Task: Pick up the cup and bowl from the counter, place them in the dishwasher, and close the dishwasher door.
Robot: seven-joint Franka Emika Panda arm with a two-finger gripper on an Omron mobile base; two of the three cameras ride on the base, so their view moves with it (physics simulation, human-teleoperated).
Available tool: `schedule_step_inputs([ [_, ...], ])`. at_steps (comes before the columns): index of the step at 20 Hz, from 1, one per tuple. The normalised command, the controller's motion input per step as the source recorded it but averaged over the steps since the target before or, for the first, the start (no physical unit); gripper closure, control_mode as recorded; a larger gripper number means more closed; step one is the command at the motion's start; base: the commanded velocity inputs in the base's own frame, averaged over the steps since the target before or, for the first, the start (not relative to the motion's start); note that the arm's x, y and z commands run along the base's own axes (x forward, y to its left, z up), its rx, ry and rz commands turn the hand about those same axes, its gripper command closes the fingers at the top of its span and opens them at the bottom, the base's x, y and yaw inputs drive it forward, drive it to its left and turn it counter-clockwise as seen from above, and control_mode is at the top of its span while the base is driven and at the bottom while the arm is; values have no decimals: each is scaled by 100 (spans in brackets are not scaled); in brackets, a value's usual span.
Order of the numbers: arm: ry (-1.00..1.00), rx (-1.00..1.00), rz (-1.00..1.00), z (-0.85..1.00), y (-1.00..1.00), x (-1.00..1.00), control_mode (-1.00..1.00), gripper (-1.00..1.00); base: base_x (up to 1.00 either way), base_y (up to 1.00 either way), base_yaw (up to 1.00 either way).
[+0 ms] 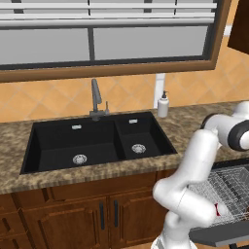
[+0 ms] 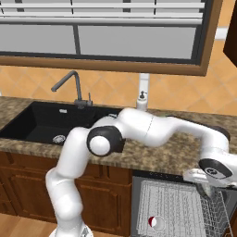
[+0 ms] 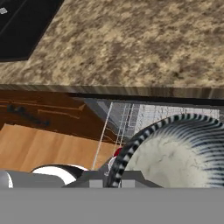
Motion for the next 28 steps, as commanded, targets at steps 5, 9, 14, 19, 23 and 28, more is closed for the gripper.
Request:
schedule_step_inputs([
  [5, 0, 1, 0, -38, 93, -22, -100, 100, 0, 0, 0],
  [9, -4, 1, 0, -67, 72, -55, -100, 100, 0, 0, 0],
  [14, -8, 3, 0, -52, 46, -14, -100, 100, 0, 0, 0],
  [19, -1, 1, 0, -45, 4, 11, -100, 100, 0, 0, 0],
  [23, 0, 1, 0, -63, -4, 15, -100, 100, 0, 0, 0],
  [28, 0, 5, 0, -72, -42, 59, -100, 100, 0, 0, 0],
])
